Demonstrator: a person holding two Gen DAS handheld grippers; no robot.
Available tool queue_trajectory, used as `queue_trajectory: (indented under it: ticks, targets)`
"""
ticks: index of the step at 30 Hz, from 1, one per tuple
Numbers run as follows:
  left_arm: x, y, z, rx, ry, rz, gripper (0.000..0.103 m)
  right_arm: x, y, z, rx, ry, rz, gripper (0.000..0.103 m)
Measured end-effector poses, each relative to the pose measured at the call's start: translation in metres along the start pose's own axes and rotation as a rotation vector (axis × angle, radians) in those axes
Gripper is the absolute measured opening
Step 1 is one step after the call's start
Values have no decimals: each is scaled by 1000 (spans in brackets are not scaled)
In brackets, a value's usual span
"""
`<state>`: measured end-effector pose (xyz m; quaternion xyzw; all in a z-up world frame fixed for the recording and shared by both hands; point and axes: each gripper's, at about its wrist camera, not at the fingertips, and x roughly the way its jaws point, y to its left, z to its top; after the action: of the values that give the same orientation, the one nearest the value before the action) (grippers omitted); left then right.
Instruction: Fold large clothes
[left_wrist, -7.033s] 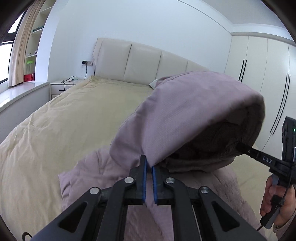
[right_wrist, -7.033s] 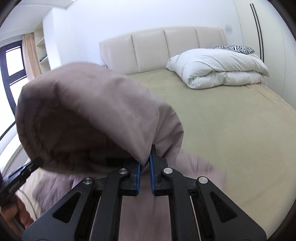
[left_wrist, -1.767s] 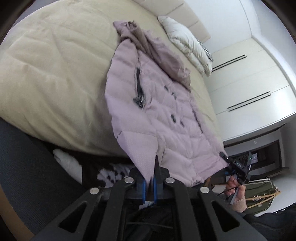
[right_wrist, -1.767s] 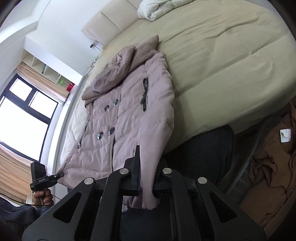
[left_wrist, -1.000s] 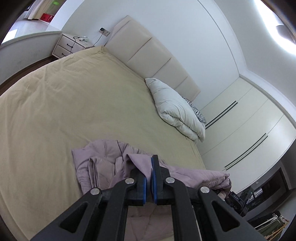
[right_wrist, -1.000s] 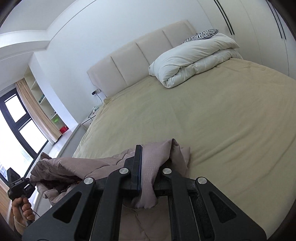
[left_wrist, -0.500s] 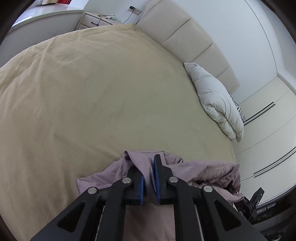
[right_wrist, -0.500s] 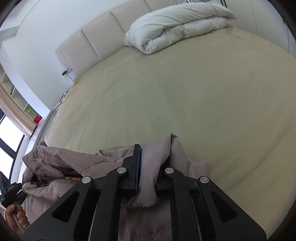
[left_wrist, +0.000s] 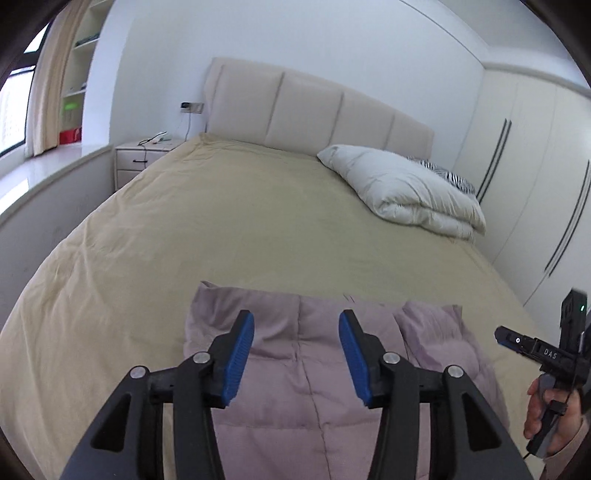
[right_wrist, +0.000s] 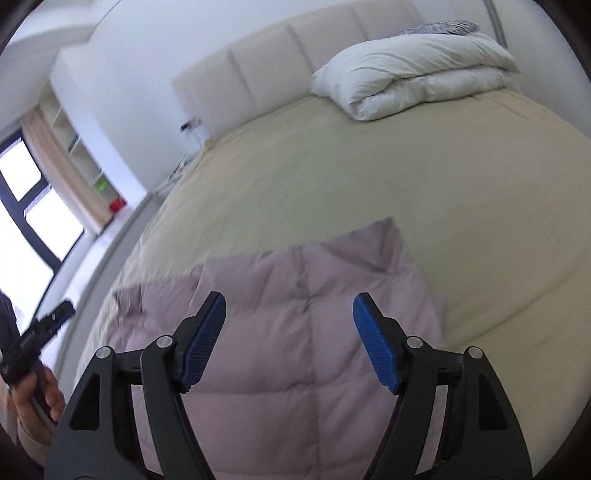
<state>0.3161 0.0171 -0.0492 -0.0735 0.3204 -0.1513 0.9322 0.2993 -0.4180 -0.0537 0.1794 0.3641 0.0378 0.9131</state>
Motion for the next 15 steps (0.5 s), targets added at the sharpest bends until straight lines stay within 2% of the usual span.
queue_trajectory:
  ticks: [2, 6, 8, 12, 15]
  targets:
    - [17, -20, -9, 67, 41, 25, 50, 14, 40, -11, -121, 64, -7, 62]
    - [54, -33, -26, 135, 112, 89, 50, 46, 88, -28, -228, 152, -36, 52]
    - [71, -29, -28, 141, 135, 119, 50, 57, 88, -45, -227, 184, -60, 49]
    - [100, -12, -30, 127, 184, 164, 50, 89, 69, -42, -170, 224, -101, 33]
    - [116, -3, -31, 108, 205, 159, 51, 117, 51, -34, -96, 245, -98, 33]
